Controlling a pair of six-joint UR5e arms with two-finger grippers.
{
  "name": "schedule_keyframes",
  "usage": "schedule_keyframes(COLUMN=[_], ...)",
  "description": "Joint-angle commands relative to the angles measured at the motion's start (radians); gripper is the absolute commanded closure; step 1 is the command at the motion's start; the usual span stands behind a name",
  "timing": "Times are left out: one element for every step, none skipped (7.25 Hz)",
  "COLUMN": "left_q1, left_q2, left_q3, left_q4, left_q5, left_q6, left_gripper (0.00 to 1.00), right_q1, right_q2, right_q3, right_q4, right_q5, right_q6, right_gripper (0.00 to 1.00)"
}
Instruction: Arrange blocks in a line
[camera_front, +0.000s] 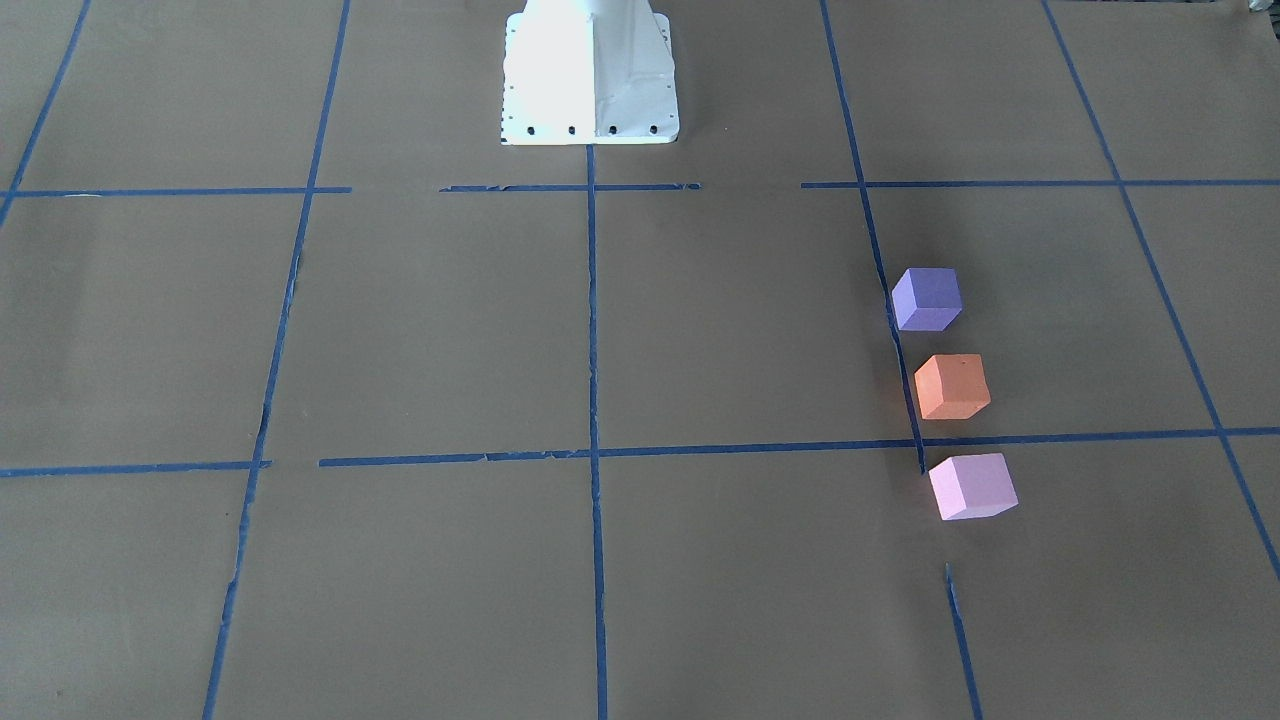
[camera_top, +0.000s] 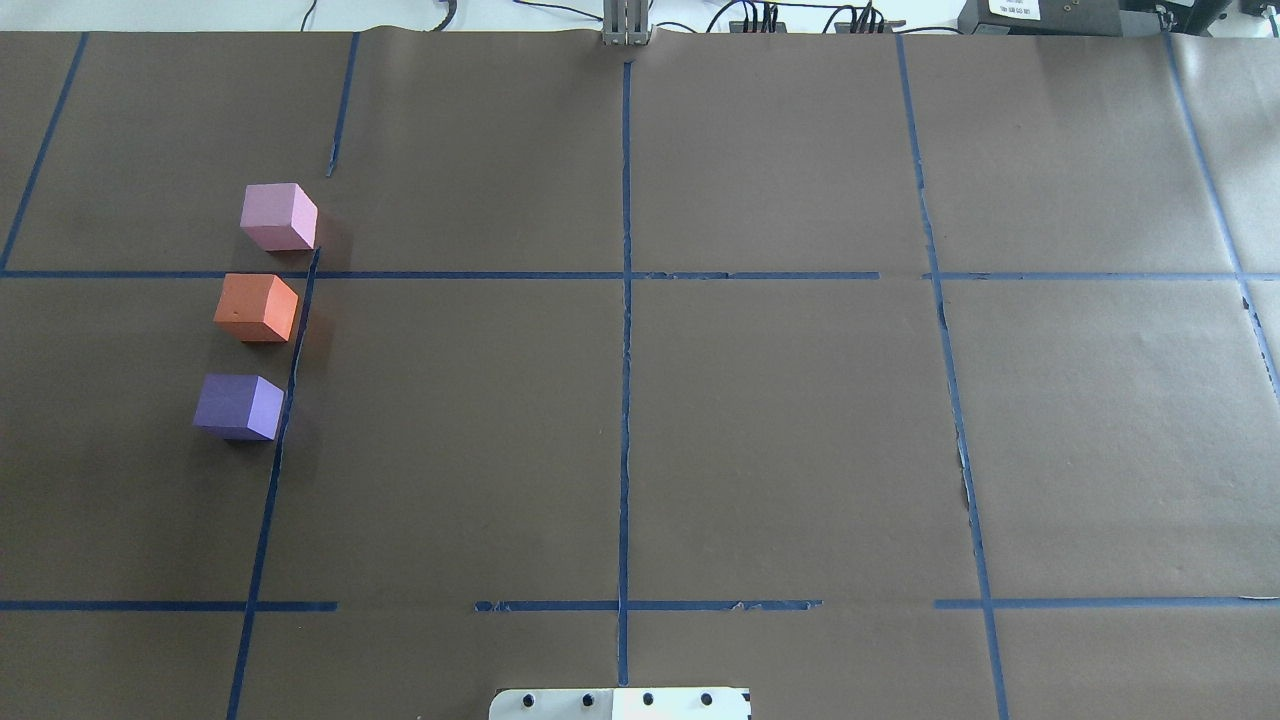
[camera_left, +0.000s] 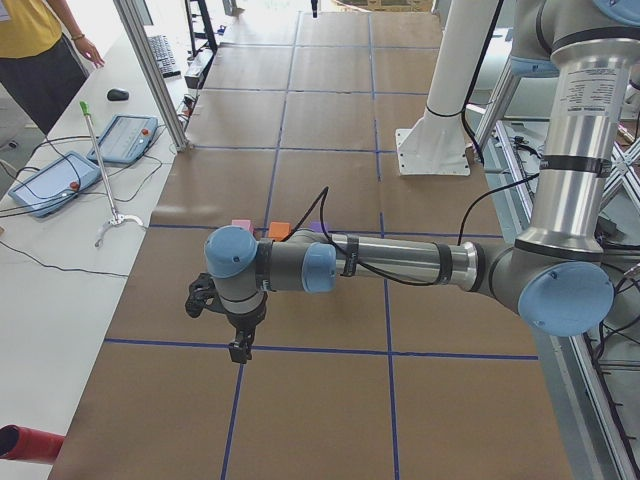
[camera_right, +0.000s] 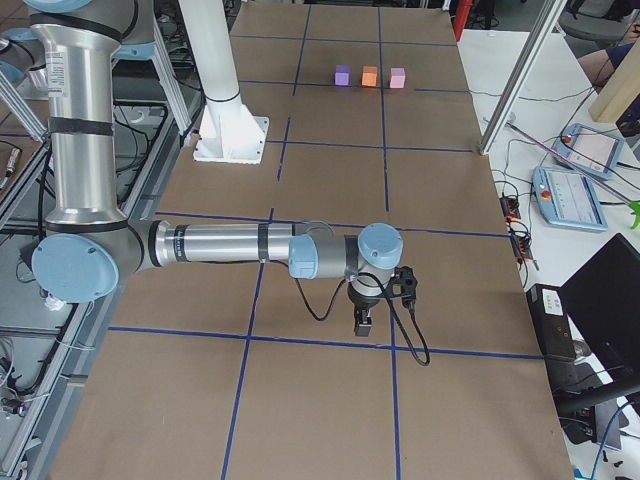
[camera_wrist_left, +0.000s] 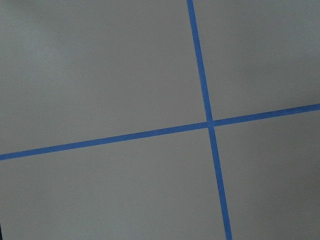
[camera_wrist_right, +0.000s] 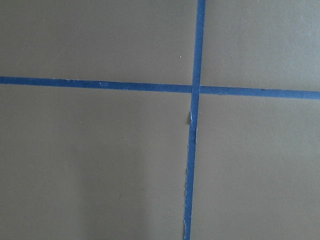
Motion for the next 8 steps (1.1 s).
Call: schedule_keyframes(left_q1=[0.002, 0.002, 0.002, 0.002, 0.002, 0.002, 0.002, 0.002], left_q2=[0.029, 0.033, 0.032, 0.024, 0.017, 0.016, 0.015, 0.023], left_q3=[0.003, 0.017, 0.021, 0.014, 0.005, 0.003, -0.009, -0.034], left_q4=[0.016, 0.013, 0.013, 0.013, 0.014, 0.013, 0.011, 0.013], left_q5=[-0.052, -0.053, -0.05, -0.041, 0.01, 0.017, 0.029, 0.046], left_q6=[-0.052, -0.049, -0.049, -0.047, -0.046, -0.043, -0.041, -0.041], left_gripper=[0.0, 0.0, 0.0, 0.0, 0.0, 0.0, 0.0, 0.0], right_q1=[0.0, 0.0, 0.0, 0.0, 0.0, 0.0, 0.0, 0.0], right_q2=[0.0, 0.0, 0.0, 0.0, 0.0, 0.0, 0.0, 0.0], right_q3=[0.0, 0.0, 0.0, 0.0, 0.0, 0.0, 0.0, 0.0], right_q4=[-0.001, -0.001, 0.001, 0.001, 0.001, 0.001, -0.001, 0.001], right_q5=[0.0, 0.0, 0.0, 0.0, 0.0, 0.0, 0.0, 0.0], right_q6=[0.0, 0.0, 0.0, 0.0, 0.0, 0.0, 0.0, 0.0], right_gripper=[0.0, 0.0, 0.0, 0.0, 0.0, 0.0, 0.0, 0.0])
